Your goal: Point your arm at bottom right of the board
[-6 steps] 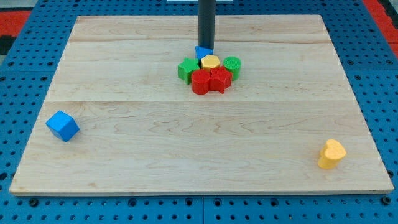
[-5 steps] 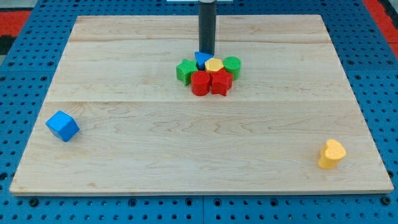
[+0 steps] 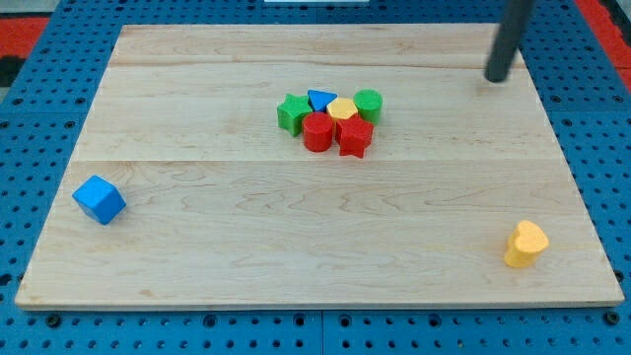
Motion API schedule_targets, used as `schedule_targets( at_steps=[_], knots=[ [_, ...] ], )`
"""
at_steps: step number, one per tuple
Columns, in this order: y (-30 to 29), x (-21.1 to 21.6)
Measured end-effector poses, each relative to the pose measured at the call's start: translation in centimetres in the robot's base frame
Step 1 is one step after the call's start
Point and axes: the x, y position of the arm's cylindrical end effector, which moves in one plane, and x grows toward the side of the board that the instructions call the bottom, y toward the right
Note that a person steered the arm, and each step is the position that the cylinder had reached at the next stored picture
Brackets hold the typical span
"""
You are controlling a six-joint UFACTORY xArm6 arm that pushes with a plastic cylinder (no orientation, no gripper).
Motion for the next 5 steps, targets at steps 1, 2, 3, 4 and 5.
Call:
schedule_targets(
  at_steps=[1,2,3,4,5],
  knots=[
    [2.1,9.0],
    [2.9,17.3],
    [2.8,26.2],
    [1.3,28.9],
    [-1.3,28.2]
  ],
)
